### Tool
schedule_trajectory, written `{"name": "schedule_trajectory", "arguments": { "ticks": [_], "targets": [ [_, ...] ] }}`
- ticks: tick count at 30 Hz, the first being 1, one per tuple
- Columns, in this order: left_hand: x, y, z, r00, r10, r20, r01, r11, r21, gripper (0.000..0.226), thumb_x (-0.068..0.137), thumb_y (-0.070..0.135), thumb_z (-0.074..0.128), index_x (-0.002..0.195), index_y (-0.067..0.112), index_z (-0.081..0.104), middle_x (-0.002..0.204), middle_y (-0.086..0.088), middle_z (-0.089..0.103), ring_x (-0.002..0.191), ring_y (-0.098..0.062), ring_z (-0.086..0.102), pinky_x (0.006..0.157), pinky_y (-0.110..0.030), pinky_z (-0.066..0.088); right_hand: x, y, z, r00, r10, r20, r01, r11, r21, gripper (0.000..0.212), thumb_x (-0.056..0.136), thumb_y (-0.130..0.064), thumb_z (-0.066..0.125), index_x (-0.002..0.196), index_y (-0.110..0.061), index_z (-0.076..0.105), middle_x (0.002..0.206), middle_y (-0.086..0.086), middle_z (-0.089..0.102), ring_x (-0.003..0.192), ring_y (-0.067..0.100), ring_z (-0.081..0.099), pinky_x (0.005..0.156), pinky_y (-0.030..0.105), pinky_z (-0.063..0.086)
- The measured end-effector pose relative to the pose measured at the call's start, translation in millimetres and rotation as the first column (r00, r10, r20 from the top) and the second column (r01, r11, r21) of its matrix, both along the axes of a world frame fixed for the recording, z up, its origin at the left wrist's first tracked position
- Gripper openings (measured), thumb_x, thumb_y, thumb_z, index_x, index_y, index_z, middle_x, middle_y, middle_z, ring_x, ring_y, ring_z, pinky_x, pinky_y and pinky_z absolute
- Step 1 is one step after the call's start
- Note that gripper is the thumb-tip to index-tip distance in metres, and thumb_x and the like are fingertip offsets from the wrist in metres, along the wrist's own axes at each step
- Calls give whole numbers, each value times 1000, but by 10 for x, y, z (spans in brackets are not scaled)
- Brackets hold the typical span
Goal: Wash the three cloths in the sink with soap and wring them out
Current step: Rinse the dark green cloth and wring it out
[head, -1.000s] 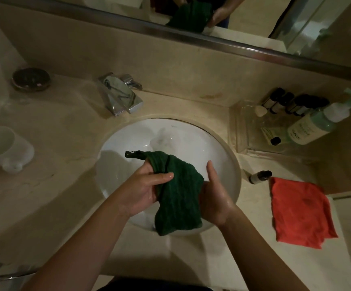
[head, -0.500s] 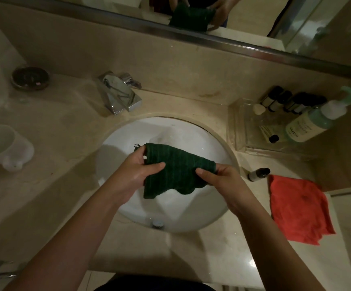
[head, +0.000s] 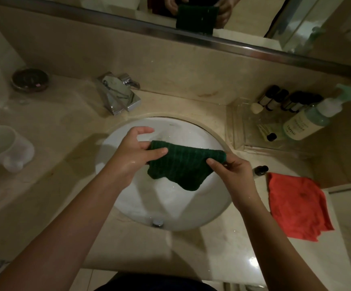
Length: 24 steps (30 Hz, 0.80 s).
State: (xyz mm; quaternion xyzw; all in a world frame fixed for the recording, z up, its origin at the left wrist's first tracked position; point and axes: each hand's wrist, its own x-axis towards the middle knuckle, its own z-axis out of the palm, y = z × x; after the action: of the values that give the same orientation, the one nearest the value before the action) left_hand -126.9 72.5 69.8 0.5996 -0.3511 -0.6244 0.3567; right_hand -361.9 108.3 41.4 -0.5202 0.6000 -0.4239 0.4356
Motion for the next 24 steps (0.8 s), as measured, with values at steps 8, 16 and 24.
{"name": "schedule_trajectory", "arguments": {
  "ticks": [8, 16, 24],
  "targets": [
    [-77, 15, 123, 927, -20, 375, 142, 943, -300, 47, 76, -6, 75, 112, 23, 67, 99, -2, 73, 95, -14, 69, 88, -33, 56, 38, -24, 41, 967, -59, -250, 63, 998, 8, 16, 82, -18, 74, 96, -22, 69, 94, -5, 70, 94, 15, 66, 82, 28, 52],
    [-68, 45, 198, 758, 224, 612, 196, 817, -542, 42, 77, 10, 80, 115, 24, 69, 96, -9, 70, 89, -23, 64, 77, -38, 55, 21, -22, 40, 974, -150, -169, 95, 951, -293, 32, 75, -22, 74, 75, 4, 55, 117, -6, 64, 111, 13, 61, 94, 40, 51],
    [-34, -64, 372, 795, 76, 602, 314, 797, -515, 22, 76, 15, 79, 82, 31, 66, 109, 3, 46, 111, -10, 43, 89, -19, 31, 76, 148, 318, 982, 73, 176, 13, 896, -445, 31, 84, -20, 69, 113, -33, 66, 109, -2, 69, 105, 24, 65, 90, 50, 53]
  ]
}}
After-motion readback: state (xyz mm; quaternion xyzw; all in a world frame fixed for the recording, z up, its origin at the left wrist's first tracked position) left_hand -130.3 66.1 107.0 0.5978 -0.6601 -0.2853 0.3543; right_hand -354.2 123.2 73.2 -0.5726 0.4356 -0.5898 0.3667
